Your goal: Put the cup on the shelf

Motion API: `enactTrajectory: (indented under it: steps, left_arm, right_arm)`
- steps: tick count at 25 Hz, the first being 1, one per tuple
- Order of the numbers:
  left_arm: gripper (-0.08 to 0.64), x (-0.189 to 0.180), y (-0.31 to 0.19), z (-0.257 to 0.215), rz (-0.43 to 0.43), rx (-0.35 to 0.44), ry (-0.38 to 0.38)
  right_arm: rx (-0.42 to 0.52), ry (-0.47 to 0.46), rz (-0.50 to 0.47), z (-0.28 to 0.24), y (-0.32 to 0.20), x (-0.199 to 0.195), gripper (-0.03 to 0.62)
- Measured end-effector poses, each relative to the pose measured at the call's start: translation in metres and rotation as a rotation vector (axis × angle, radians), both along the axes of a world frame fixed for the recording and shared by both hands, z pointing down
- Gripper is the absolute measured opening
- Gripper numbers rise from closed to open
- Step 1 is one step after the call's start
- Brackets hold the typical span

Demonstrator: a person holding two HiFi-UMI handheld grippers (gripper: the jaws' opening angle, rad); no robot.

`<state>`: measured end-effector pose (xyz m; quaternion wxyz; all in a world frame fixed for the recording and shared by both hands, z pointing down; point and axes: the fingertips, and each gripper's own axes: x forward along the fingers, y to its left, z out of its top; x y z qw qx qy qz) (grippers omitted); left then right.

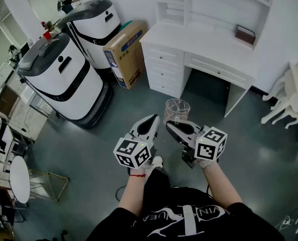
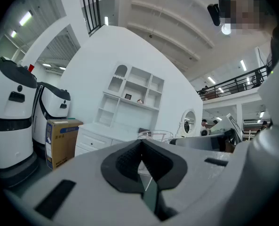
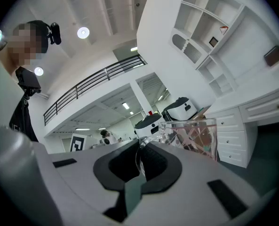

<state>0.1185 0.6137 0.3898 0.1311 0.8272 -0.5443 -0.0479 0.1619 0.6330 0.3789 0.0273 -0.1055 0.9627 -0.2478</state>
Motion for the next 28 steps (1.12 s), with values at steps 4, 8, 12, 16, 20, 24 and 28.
enactTrajectory:
  steps: [4, 8, 12, 16, 20, 24, 28]
  left_arm:
    - [0.006, -0.008, -0.020, 0.011, 0.014, -0.010, 0.011]
    - [0.006, -0.036, -0.077, 0.015, 0.024, -0.028, 0.023]
    - [0.006, -0.060, -0.114, 0.018, 0.030, -0.044, 0.034]
    - [0.006, -0.084, -0.148, 0.018, 0.051, -0.046, 0.036]
    - [0.006, -0.105, -0.182, 0.016, 0.077, -0.044, 0.035]
    - [0.006, -0.123, -0.210, 0.011, 0.105, -0.029, 0.024]
    - [0.006, -0.135, -0.235, 0.006, 0.119, -0.021, 0.033]
  right_arm:
    - [-0.009, -0.005, 0.016, 0.009, -0.019, -0.008, 0.014]
    - [-0.022, 0.011, 0.028, 0.012, -0.077, -0.035, 0.014]
    - [-0.025, 0.011, 0.037, 0.012, -0.114, -0.057, 0.014]
    - [-0.025, 0.006, 0.050, 0.012, -0.147, -0.082, 0.014]
    - [-0.031, -0.025, 0.068, 0.008, -0.179, -0.104, 0.014]
    - [-0.009, -0.025, 0.092, 0.004, -0.203, -0.121, 0.014]
    - [-0.004, -0.020, 0.118, 0.001, -0.225, -0.131, 0.014]
